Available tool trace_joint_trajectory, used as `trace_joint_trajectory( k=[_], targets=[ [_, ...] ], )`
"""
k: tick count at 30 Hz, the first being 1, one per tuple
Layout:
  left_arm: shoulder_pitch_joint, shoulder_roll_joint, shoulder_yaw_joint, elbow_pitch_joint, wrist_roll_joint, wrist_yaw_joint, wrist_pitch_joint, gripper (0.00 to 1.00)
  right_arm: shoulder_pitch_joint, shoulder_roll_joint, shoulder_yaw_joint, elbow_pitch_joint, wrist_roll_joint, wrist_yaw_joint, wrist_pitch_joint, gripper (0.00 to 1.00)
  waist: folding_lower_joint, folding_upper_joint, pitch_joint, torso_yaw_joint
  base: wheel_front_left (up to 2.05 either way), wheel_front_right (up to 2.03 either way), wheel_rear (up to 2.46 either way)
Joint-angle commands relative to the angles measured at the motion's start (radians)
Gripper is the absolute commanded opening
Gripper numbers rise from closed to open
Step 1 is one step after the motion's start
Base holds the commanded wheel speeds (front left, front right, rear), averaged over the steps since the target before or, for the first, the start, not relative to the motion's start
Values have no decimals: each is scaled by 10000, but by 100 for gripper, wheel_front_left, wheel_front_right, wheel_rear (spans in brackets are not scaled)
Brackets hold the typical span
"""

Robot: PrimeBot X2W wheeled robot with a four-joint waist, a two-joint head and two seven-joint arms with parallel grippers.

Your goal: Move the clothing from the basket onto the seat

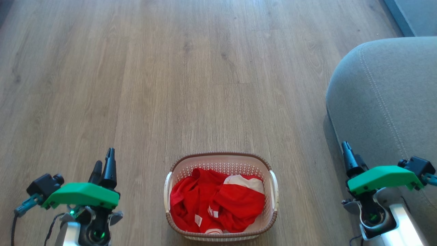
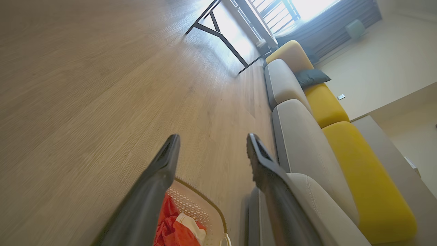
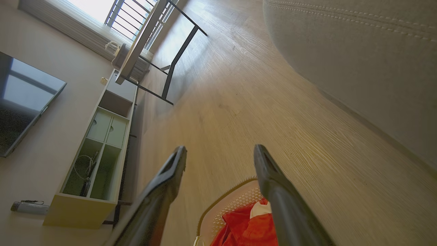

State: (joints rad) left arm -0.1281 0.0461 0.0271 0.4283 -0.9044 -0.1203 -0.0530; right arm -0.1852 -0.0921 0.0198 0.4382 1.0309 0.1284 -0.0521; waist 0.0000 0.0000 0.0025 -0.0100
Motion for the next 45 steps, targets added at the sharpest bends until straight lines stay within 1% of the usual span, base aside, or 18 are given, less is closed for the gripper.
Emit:
trace_joint_trajectory(
  k=[1,17,32,45],
  targets=[
    [-652,204,91,-231,376,60,-139,100,-662,-198,169,-249,-337,11,-151,100,0,0,-2,0,0,0,0],
    [-1108,370,-234,22,2637,268,-609,100,-1275,-361,692,60,-2104,14,-621,100,0,0,33,5,0,0,0],
    [-1493,603,-651,256,4613,604,-1049,100,-1837,-554,1276,411,-3659,17,-1060,100,0,0,27,-10,0,0,0],
    [-1732,770,-934,463,6034,849,-1401,100,-2218,-720,1578,719,-4933,19,-1412,100,0,0,-42,50,0,0,0]
  ],
)
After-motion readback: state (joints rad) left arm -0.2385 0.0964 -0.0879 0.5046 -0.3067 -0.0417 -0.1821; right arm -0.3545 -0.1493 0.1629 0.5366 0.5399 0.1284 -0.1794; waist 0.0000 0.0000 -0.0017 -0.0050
